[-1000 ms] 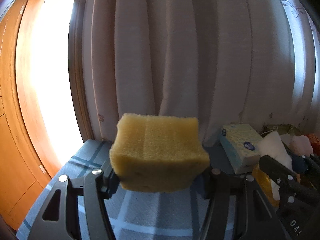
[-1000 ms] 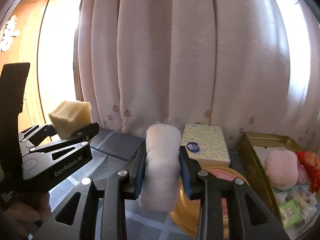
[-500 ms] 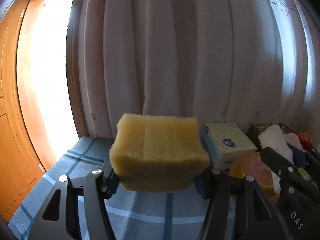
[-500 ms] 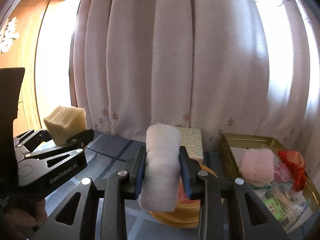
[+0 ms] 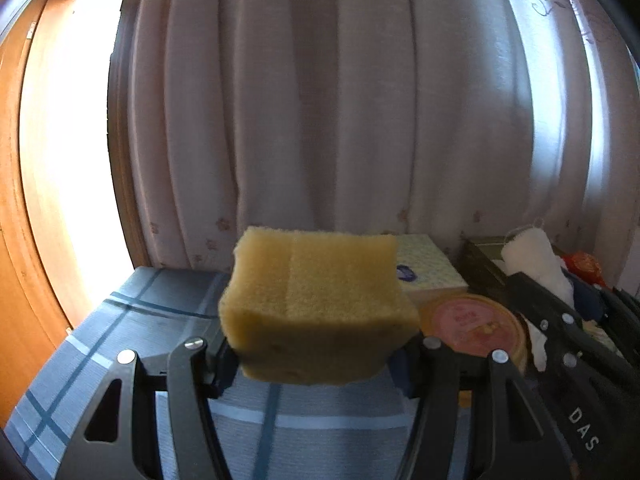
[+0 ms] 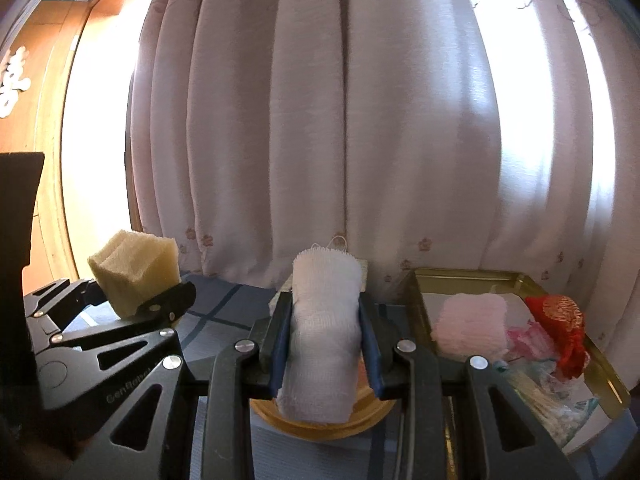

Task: Organize soft objects
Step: 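Carry the yellow sponge and white rolled towel over the gold tray with both tools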

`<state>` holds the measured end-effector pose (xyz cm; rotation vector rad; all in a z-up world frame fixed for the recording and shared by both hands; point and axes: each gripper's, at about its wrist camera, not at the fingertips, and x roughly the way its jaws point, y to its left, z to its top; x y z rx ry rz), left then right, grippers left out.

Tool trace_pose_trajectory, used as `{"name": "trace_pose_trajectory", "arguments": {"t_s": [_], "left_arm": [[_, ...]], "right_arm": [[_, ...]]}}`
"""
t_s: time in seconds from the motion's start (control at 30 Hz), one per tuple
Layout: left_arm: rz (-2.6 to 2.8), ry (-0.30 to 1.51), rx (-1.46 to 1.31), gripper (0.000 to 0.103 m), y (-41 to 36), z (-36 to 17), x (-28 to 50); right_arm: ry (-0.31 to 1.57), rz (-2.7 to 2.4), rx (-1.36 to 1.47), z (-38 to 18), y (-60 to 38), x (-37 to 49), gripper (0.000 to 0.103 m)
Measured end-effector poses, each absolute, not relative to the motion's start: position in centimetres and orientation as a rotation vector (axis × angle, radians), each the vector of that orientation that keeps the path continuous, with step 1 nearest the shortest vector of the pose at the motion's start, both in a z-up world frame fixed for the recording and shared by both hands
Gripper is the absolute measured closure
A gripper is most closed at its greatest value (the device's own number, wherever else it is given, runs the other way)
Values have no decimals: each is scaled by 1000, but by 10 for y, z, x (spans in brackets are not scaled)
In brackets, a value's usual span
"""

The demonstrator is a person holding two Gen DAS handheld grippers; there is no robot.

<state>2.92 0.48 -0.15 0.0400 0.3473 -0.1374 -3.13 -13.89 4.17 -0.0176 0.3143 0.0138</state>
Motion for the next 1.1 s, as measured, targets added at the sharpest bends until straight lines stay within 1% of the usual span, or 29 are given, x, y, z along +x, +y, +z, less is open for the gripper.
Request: {"name": "trace_pose_trajectory", "arguments": {"t_s": [1.1], "left_arm": [[-311,353,73,43,-89,-2,11]], "right_arm": [[291,-133,0,44,-236,-56,68]]}}
